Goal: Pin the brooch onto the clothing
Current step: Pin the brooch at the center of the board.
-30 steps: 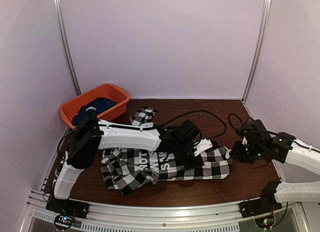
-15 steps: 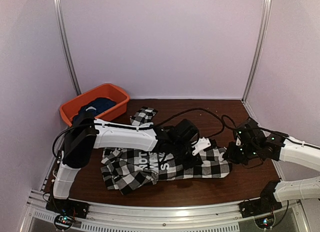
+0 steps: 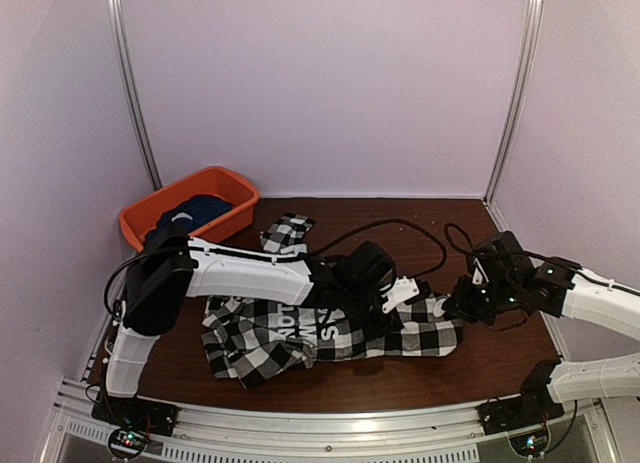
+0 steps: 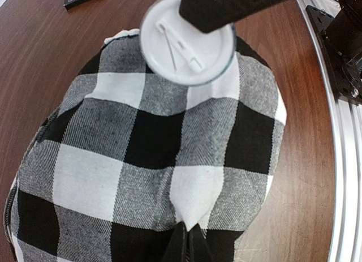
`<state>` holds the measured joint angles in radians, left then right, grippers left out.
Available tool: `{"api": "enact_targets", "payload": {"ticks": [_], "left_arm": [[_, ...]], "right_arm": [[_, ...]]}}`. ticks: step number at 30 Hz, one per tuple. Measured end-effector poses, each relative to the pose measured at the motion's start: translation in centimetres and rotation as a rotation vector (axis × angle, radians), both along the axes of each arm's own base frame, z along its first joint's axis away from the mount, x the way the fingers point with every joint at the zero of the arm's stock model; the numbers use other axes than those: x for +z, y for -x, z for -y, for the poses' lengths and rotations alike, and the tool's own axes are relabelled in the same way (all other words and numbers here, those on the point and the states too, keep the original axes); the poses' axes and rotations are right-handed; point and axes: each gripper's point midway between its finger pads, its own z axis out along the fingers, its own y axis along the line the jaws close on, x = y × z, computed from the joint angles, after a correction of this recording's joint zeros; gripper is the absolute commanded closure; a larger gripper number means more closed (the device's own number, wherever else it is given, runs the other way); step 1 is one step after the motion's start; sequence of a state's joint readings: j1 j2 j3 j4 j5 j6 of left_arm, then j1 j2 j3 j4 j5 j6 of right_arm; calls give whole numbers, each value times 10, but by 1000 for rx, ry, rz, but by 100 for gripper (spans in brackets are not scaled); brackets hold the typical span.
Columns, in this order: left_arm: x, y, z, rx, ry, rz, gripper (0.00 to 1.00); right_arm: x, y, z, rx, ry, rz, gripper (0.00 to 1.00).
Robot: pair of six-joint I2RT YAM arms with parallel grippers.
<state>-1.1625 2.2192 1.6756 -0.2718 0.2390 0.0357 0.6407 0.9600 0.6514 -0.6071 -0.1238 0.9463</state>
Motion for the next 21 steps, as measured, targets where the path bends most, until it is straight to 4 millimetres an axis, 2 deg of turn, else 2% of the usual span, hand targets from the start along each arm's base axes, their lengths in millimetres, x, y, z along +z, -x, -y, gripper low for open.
{"api": "enact_targets", "payload": {"ticks": [6,14,17,21], "left_arm": [[1,0,1,-1,8,2,100],[2,-1,3,-1,26,8,100],[0,-1,3,2,26,5,100],[2,-2,5,6,37,15,100]], "right_arm": [[22,5,0,-14,-69,36,100],[26,19,-15,5,-170,-30,100],[20,24,-23,17,-205,-53,100],[-2,32,-31,36,-202,-115,100]]}}
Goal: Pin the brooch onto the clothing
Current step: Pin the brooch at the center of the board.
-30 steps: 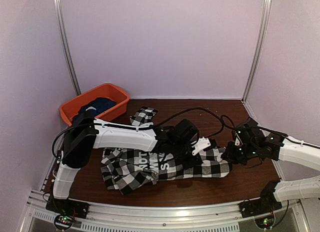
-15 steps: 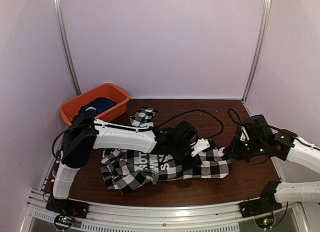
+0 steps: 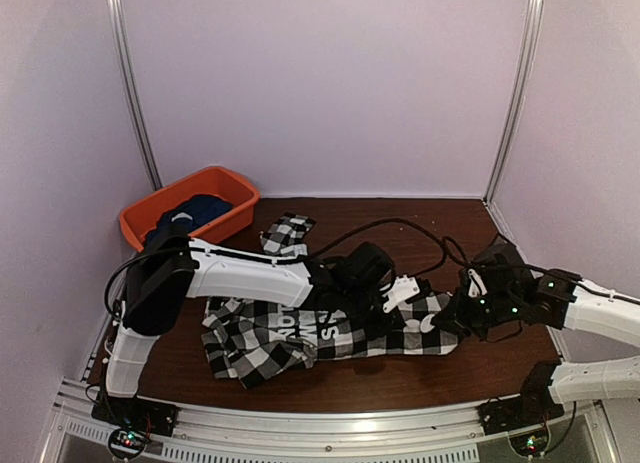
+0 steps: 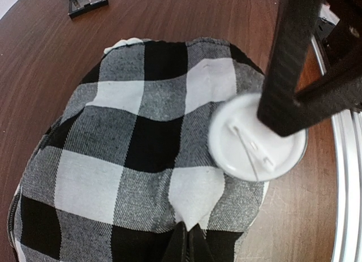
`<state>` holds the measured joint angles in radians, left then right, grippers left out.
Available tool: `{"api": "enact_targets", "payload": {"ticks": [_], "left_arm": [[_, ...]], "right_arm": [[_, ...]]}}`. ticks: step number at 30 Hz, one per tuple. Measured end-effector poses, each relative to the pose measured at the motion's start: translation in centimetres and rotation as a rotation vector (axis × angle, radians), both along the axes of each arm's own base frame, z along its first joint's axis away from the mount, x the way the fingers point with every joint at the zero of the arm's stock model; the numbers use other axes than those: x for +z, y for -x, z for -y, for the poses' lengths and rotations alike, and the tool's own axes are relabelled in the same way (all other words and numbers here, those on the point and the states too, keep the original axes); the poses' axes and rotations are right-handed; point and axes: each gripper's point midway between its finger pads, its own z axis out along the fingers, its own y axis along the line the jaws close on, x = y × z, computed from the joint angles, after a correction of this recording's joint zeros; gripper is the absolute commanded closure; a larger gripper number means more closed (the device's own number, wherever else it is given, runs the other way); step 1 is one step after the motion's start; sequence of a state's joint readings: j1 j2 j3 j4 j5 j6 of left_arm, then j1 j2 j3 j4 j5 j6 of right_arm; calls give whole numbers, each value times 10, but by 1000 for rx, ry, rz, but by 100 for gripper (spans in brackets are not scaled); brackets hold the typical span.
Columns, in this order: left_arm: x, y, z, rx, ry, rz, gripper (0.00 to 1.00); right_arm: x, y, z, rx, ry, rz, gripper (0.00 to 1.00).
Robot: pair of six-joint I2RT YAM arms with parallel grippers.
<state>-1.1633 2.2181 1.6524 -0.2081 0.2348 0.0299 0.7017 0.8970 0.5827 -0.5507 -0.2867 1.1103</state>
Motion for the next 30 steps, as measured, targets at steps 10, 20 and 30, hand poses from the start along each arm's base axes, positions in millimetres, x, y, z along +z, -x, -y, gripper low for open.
{"api": "enact_targets", "payload": {"ticks": [10,20,30], "left_arm": [[-4,1,-1,-1,5,1,100],[-5,2,-2,-4,4,-2,100],[-6,5,-6,-13,3,-4,100]], "right_arm": [[-27,1,-12,24,17,-49,100],[-39,-1,-15,47,44,-56,100],[-34,-5,-4,8,74,-26,100]]}}
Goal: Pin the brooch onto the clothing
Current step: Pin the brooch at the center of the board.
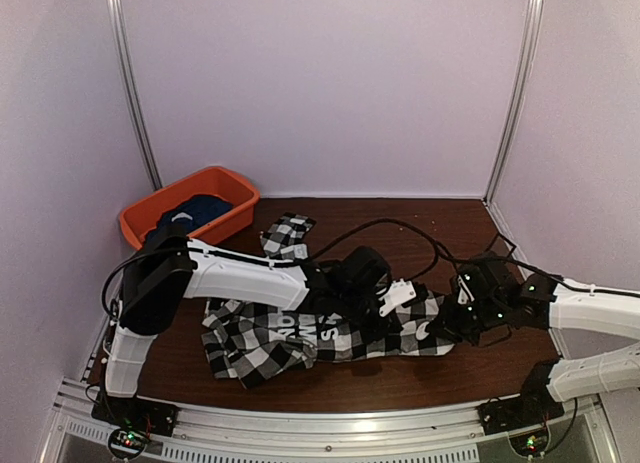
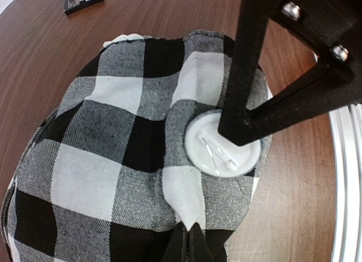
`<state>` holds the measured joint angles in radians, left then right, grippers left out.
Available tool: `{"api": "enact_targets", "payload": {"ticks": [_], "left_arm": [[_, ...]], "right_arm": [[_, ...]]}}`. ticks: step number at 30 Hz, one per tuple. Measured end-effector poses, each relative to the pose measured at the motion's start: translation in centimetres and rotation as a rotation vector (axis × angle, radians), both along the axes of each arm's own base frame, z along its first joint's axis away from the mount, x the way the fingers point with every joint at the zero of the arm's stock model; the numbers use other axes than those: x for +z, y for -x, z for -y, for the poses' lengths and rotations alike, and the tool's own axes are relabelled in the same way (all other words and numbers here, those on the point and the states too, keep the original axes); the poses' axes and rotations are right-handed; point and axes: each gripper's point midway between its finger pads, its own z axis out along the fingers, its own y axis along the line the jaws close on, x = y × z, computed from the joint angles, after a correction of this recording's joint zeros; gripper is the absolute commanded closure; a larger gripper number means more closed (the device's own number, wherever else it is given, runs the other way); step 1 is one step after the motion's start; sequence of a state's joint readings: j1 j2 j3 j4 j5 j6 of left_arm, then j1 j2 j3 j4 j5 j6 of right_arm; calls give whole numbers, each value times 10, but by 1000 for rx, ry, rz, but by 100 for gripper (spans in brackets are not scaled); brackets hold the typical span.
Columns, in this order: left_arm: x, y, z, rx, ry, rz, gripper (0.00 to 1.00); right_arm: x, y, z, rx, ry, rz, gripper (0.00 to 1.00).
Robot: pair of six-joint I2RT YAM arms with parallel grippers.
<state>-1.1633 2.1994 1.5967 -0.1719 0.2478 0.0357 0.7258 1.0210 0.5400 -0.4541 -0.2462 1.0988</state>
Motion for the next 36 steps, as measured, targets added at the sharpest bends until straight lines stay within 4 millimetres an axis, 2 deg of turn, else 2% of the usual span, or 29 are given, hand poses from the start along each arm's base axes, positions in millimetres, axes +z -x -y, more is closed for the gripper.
{"api": "enact_targets", "payload": {"ticks": [11,19,36], "left_arm": [[1,5,2,-32,14,2,100],[0,11,3,-60,16,1,100],[0,18,5,-85,18,3,100]], "right_arm": [[7,-7,6,-34,22,12,100],[-3,-9,7,-40,54,-19,100],[-12,-6,3,4,73,-43,100]]}}
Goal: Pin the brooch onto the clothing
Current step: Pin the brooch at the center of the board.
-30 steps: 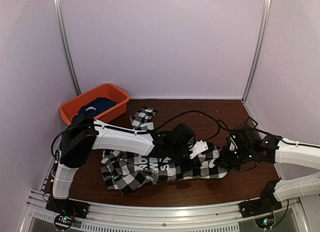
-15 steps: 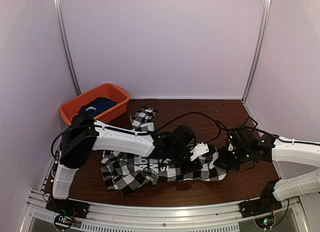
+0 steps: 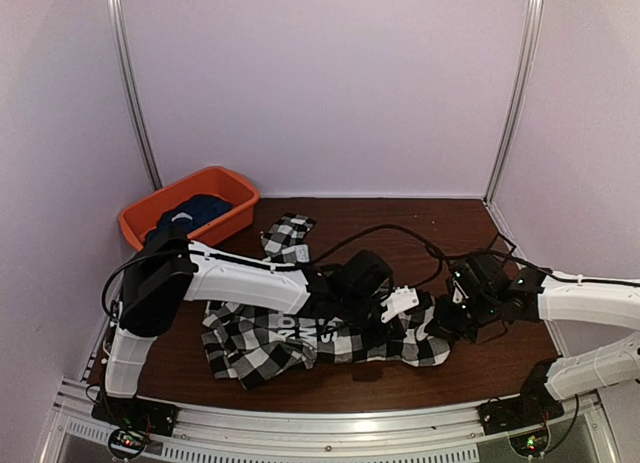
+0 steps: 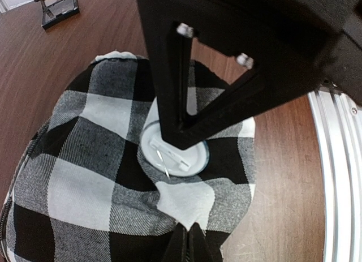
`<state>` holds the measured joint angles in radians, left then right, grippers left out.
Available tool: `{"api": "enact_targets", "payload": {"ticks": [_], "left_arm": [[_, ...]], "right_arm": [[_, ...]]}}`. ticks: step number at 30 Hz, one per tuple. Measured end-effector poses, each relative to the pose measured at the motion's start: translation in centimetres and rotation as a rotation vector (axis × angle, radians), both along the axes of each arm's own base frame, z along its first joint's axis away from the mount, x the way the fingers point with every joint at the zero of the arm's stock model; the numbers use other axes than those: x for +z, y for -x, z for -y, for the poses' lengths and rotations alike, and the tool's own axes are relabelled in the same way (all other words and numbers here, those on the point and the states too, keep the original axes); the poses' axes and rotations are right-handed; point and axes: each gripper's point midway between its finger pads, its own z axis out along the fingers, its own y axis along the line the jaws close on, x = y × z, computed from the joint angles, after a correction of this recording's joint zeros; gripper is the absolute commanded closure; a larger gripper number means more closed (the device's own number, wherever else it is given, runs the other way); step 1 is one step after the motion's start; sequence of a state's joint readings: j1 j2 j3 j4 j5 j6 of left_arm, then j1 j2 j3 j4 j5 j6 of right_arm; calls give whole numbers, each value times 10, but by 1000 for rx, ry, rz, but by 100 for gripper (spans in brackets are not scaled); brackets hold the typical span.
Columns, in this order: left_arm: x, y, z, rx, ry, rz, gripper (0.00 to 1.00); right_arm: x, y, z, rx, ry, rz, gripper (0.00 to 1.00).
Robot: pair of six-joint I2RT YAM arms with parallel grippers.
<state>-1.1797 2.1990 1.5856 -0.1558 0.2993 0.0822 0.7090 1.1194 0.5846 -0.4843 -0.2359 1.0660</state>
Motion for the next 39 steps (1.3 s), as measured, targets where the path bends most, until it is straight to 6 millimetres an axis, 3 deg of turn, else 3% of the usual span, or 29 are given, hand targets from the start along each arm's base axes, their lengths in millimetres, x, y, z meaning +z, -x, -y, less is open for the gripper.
{"api": "enact_targets", "payload": {"ticks": [39], "left_arm": [[0,-3,0,10,1,14,100]], "right_arm": [[2,13,-21,127,-1,-10,100]]}}
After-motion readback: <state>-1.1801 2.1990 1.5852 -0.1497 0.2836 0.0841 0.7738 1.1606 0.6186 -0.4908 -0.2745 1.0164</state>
